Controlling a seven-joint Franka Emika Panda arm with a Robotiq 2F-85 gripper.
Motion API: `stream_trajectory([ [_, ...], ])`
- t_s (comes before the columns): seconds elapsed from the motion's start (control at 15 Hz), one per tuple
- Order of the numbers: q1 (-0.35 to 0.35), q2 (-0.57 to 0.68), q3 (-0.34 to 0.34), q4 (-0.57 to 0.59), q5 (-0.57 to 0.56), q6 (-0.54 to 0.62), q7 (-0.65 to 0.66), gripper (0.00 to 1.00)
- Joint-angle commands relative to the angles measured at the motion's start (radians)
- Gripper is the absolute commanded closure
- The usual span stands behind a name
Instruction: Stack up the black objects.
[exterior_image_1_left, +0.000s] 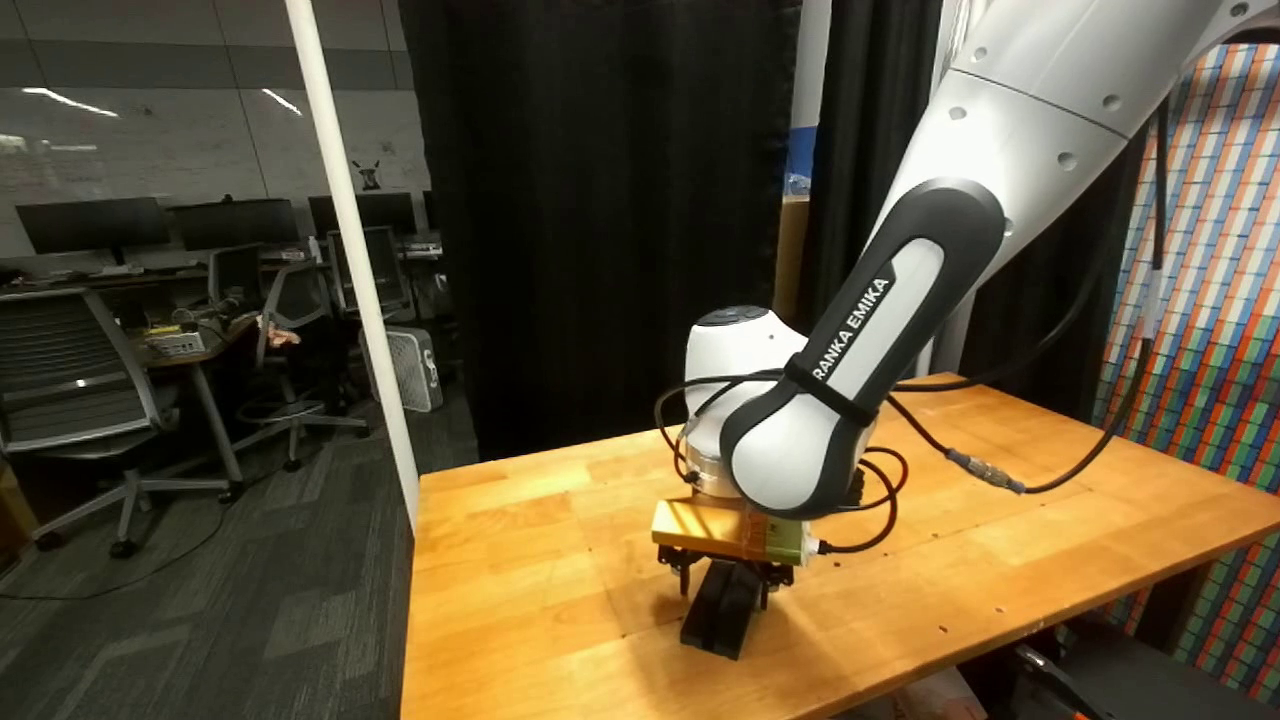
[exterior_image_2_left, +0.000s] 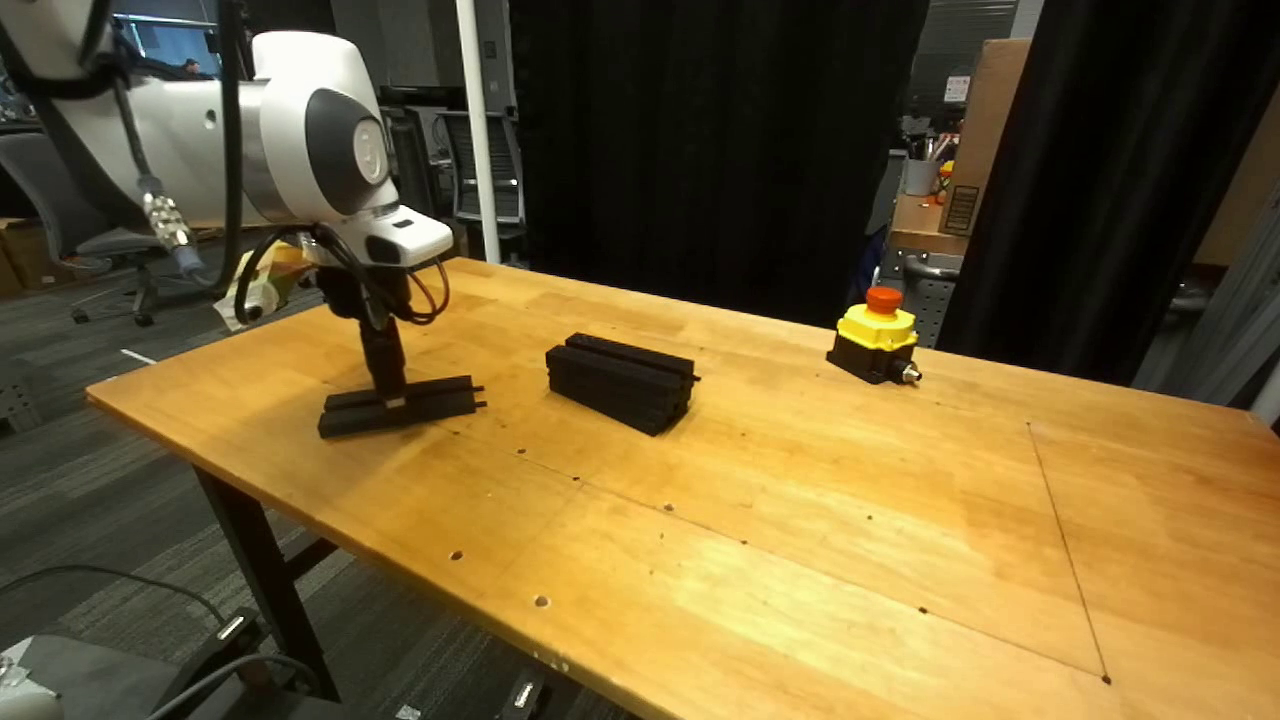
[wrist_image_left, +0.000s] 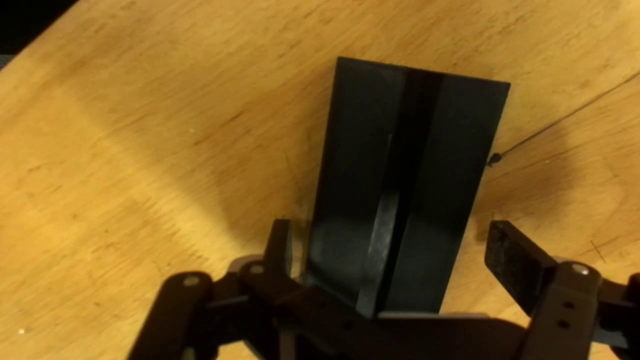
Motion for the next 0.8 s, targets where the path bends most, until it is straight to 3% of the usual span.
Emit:
stream_trajectory([
  [0.0, -0.010, -0.009, 0.000, -0.022, 0.021, 0.049, -0.018, 0.00],
  [0.07, -0.010, -0.008, -0.001, -0.024, 0.023, 0.054, -0.019, 0.25],
  [0.13, -0.010, -0.009, -0.002, -0.026, 0.021, 0.055, -0.017, 0.28],
  [0.33, -0.017, -0.012, -0.002, -0.032, 0.036, 0.064, -0.026, 0.51],
  [0.73, -0.031, -0.086, 0.021, -0.054, 0.123, 0.037, -0.081, 0.53],
])
